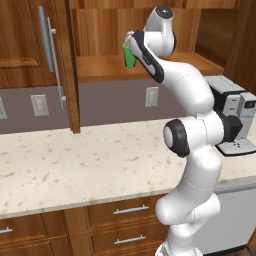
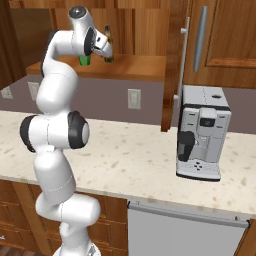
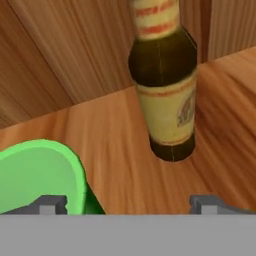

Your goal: Open the cabinet directly in front. Then move the beer and the cup to the dining counter with the candle on it.

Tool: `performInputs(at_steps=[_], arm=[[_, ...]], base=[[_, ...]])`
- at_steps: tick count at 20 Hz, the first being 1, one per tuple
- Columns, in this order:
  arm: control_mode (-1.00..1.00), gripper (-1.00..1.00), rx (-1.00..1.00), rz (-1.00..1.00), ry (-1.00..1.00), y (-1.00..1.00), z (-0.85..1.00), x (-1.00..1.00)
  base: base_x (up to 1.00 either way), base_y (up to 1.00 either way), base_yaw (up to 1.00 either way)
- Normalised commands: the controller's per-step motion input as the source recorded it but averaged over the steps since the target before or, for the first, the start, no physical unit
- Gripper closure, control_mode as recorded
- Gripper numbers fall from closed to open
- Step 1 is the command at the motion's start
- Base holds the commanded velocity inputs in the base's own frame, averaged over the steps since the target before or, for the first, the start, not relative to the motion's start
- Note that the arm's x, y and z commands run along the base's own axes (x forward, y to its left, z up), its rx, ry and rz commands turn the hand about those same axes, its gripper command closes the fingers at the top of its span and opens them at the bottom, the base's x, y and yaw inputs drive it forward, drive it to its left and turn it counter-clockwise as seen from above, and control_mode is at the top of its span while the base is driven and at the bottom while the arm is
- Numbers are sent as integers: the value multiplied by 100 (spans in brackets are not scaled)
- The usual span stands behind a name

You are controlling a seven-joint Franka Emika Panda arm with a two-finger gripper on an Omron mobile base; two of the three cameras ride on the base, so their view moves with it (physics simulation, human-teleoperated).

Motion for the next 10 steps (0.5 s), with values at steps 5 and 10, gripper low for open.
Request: performInputs(at_steps=[5, 10], arm=[[-100, 100, 0, 0, 4, 0, -15, 0], [-100, 100, 0, 0, -7, 0, 3, 0]], base=[[0, 0, 0], [0, 0, 0]])
